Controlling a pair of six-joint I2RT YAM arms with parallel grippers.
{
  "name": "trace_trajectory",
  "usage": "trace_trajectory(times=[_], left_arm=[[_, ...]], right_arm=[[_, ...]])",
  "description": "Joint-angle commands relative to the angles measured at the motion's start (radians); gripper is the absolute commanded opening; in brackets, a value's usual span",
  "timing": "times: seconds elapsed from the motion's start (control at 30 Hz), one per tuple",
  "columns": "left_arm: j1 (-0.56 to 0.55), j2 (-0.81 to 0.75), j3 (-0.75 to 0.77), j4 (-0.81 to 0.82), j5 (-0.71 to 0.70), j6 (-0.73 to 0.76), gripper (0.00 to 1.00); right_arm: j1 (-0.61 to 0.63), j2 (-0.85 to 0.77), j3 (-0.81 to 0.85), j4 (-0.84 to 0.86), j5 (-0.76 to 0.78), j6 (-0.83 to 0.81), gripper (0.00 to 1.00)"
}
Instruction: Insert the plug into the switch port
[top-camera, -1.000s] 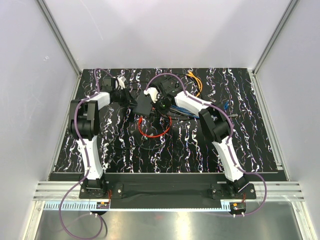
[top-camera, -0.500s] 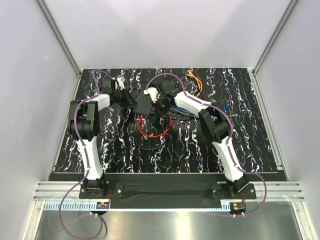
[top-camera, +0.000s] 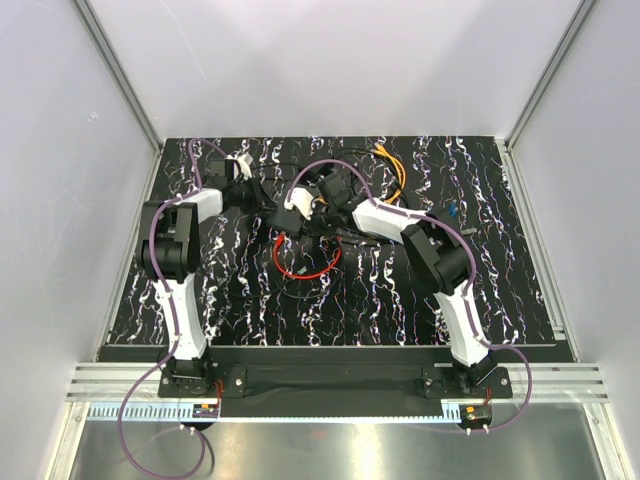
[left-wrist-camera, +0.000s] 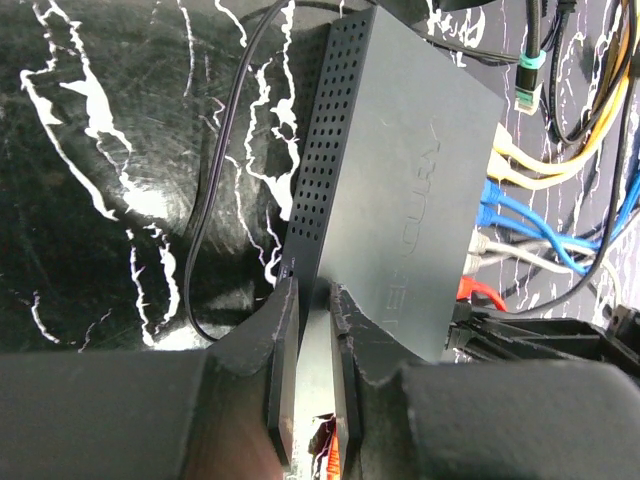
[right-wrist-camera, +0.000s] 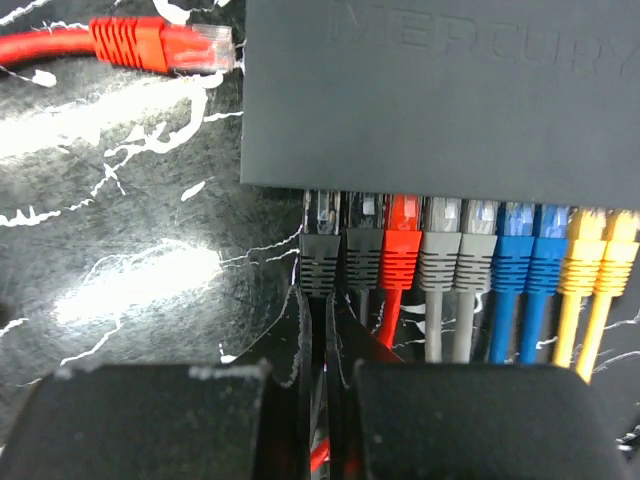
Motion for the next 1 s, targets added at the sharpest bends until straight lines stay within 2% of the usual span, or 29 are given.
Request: trace_trajectory(times=[0.0, 0.1, 0.47, 0.73, 0.97], left_arm=[[-0.121, 0.022, -0.048, -0.131, 0.147, -0.031, 0.0], [-0.122, 0.023, -0.043, -0.132, 0.146, -0.036, 0.0], [-0.133, 0.028, -0.072, -0.105, 0.178, -0.056, 0.0], [-0.167, 0.022, -0.146, -0.027, 0.224, -0.114, 0.0], [-0.211, 0.008, -0.197, 0.035, 0.257, -0.172, 0.0]], right_arm=[[0.067, 0.005, -0.012, 0.289, 0.015, -0.109, 0.0], [0.073, 0.022, 0.003, 0.291, 0.067, -0.135, 0.0], [0.073, 0.107, 0.174, 0.128, 0.053, 0.067, 0.0], [0.071, 0.159, 0.266, 0.116, 0.077, 0.179, 0.0], [0.071, 0.177, 0.286, 0.175, 0.083, 0.199, 0.0]])
